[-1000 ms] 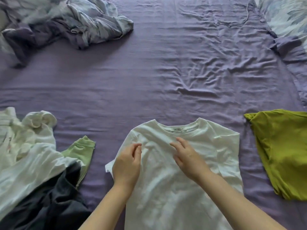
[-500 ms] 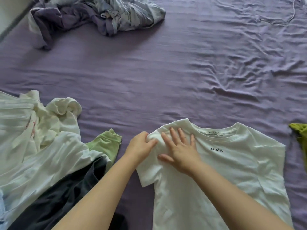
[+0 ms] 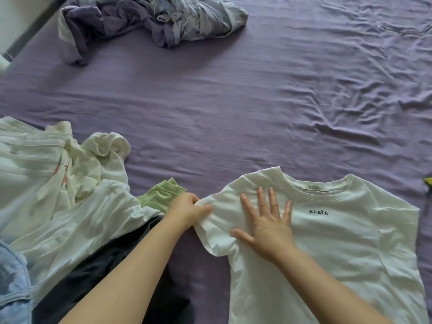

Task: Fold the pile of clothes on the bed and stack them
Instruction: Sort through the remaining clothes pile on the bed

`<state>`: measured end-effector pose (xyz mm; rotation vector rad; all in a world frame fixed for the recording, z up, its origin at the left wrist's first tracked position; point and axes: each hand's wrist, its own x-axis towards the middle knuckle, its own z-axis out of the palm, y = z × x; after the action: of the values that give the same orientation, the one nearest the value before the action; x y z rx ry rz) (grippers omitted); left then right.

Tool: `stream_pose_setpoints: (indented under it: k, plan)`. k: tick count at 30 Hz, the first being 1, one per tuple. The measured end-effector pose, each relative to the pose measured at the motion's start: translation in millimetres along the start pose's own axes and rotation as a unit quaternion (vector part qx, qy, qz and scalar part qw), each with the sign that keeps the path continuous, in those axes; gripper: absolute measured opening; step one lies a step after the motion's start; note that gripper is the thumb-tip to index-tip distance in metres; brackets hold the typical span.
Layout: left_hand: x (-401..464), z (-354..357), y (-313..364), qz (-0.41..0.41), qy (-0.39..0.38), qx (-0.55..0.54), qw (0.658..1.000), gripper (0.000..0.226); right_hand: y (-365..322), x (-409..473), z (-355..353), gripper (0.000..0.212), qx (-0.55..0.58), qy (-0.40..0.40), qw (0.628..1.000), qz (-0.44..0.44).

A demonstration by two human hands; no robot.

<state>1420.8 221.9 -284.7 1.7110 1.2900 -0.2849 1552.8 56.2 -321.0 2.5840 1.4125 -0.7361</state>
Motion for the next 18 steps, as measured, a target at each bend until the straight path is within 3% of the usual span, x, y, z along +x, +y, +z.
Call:
stream_pose_setpoints:
  k: [3,7,9,11,13,18]
  plan:
    - [-10.2,6.9,-1.2,-0.037,0.076,-0.199,0.976,0.018,-7.2,8.3,-5.7,0.101,0.002,0.001,1.0,0.01]
    - [-34.0,25.5,-4.9,-0.102,0.018,-0.341,0.934,0.026,-13.4,-4.5,3.7,0.093,0.002,0.038,0.999,0.017]
    - [-42.0,33.1,-9.3,-0.105,0.024,-0.313,0.944,0.03,-16.6,-4.2,2.9,0.094,0.007,0.004,1.0,0.022]
    - [-46.1,36.0,-9.7,-0.065,0.084,-0.196,0.975,0.021,-16.3,-0.7,-9.2,0.094,0.031,-0.028,0.999,0.022]
    - [-51.9,34.8,1.5,-0.007,0.144,-0.113,0.983,0.02,-8.2,-8.8,-19.0,0.085,0.071,-0.005,0.997,0.018]
    - [-67.0,53.0,44.6,0.071,0.121,-0.175,0.975,0.01,30.4,-100.3,2.0,0.068,0.038,0.012,0.999,0.033]
